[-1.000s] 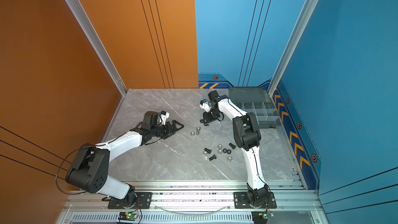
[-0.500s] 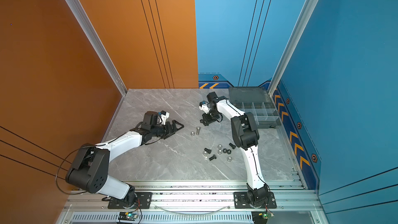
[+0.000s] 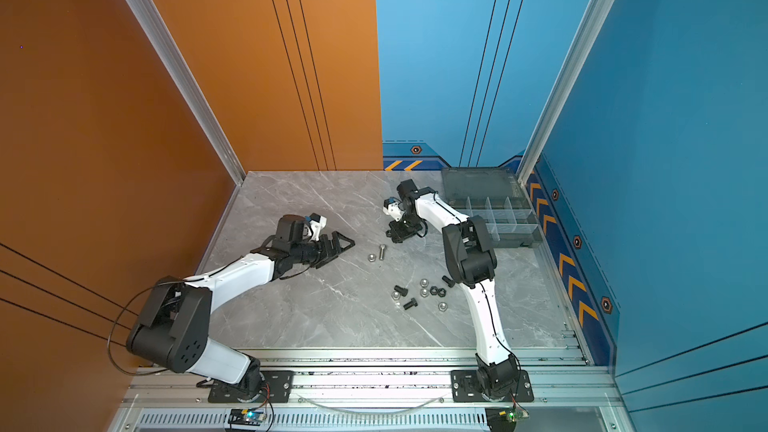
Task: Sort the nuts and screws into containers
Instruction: 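Lower the right gripper and close it on the black wing nut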
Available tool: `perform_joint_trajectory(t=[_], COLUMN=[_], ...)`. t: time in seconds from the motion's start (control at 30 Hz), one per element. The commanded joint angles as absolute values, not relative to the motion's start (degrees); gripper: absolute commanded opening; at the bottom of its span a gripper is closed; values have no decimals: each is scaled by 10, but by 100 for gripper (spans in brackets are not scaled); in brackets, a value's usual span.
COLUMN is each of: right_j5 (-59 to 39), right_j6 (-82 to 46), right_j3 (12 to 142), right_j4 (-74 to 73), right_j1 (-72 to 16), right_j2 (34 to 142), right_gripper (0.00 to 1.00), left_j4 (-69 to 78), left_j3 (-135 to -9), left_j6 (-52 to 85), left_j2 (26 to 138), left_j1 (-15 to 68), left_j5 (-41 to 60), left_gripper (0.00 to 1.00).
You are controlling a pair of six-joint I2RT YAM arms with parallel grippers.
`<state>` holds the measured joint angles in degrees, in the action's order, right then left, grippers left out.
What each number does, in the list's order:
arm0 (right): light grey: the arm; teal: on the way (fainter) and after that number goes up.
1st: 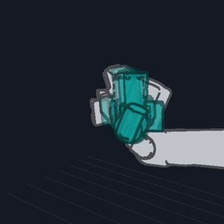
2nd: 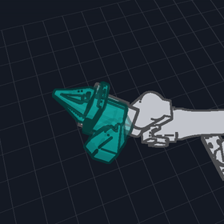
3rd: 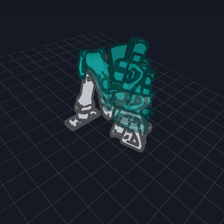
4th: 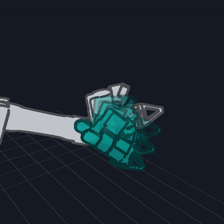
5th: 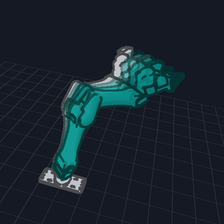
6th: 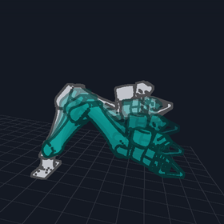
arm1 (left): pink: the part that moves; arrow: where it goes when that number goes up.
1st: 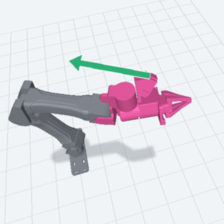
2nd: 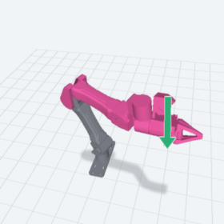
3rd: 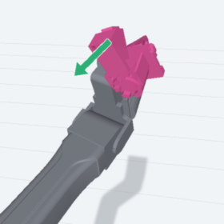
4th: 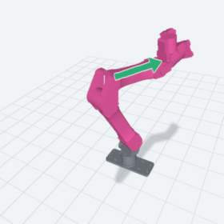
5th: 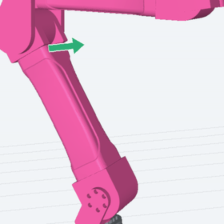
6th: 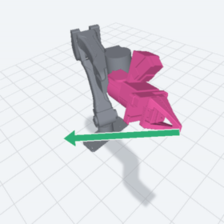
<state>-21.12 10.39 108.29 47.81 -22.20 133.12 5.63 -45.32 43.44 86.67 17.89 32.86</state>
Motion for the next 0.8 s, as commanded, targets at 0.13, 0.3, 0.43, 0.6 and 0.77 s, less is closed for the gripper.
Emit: perform_joint_trajectory(t=[0.13, 0.3, 0.43, 0.6, 0.77], right_j5=[-203, -211, -228, -264, -307], right_j6=[93, 89, 81, 64, 38], right_j3=[1089, 1086, 1083, 1069, 1034], right_j4=[481, 481, 481, 469, 424], right_j1=[-226, -225, -220, -210, -190], right_j2=[1344, 1339, 1332, 1308, 1261], right_gripper=[11, 2, 0, 0, 0], left_j4=[64, 66, 68, 68, 70], left_j3=[-444, -438, -436, -434, -431], left_j6=[438, 439, 440, 439, 441], left_j2=[865, 862, 860, 858, 857], left_j1=[171, 169, 167, 165, 165], left_j5=[341, 340, 341, 341, 341], left_gripper=[98, 98, 98, 98, 98])
